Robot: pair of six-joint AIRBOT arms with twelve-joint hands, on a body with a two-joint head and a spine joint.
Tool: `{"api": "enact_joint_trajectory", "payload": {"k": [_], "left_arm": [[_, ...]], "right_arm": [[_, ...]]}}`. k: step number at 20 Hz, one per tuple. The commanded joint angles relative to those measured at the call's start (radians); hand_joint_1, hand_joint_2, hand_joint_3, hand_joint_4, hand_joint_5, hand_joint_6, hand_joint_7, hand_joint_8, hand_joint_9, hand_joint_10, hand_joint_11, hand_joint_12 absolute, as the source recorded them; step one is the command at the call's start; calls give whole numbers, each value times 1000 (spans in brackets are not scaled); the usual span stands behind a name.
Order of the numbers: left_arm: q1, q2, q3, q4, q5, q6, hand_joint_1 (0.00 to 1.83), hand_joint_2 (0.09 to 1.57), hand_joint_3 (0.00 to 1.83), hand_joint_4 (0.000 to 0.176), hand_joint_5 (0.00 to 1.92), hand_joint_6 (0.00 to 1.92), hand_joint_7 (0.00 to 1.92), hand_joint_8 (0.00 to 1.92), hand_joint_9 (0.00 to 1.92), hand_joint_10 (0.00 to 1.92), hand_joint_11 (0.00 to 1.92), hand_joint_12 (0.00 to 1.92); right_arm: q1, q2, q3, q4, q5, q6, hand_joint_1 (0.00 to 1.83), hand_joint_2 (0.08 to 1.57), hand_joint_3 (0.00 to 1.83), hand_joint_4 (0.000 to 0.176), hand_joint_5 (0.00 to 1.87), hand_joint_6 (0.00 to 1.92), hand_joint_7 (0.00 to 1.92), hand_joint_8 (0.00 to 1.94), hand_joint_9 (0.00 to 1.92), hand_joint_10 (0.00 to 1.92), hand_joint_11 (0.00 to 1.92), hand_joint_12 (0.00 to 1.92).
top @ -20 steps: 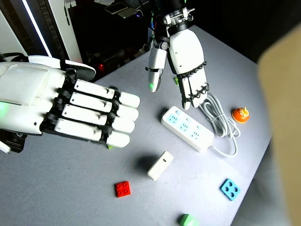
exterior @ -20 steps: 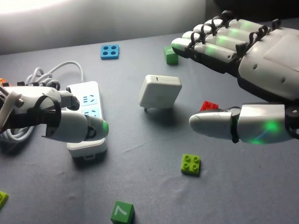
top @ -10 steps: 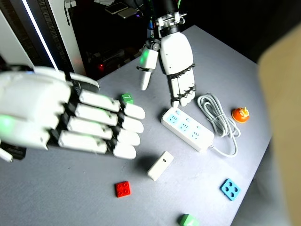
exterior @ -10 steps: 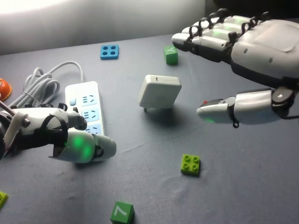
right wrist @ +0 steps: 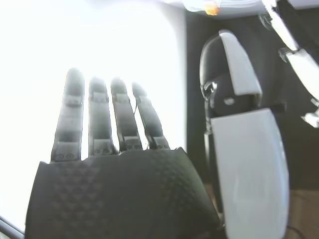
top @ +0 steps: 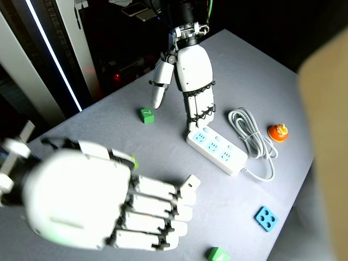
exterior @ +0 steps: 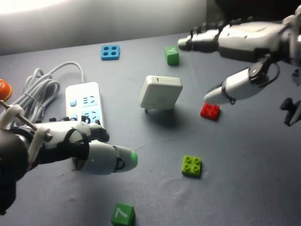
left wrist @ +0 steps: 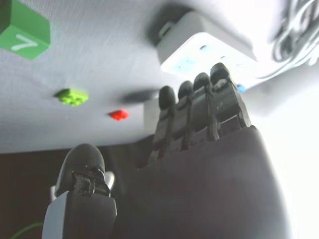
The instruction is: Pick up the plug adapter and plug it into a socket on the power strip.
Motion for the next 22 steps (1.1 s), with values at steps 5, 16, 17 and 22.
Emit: {"api": "enact_joint_trajectory", "payload": {"k": [5,16,17,22], "left_arm": [[25,-45,40,107,-19,-59,0,1213,0,0,43,9,19,5,7,2,24,12],[73,-83,82,147,23,-116,0,1188,0,0,0,0,0,0,0,0,0,0],[69,-85,84,147,27,-116,0,1189,0,0,0,0,0,0,0,0,0,0],[55,-88,93,154,47,-116,0,1158,0,0,0,0,0,0,0,0,0,0]], "right_arm": [[14,-65,51,0,79,10,974,1111,7,0,135,4,101,3,102,1,0,376],[22,-230,213,1,45,66,976,1099,0,0,129,1,82,0,87,0,0,380],[22,-240,222,1,44,66,953,1111,1,0,125,1,79,0,84,0,0,380],[32,-292,299,1,-12,207,927,1119,4,0,121,1,79,0,74,0,0,329]]}}
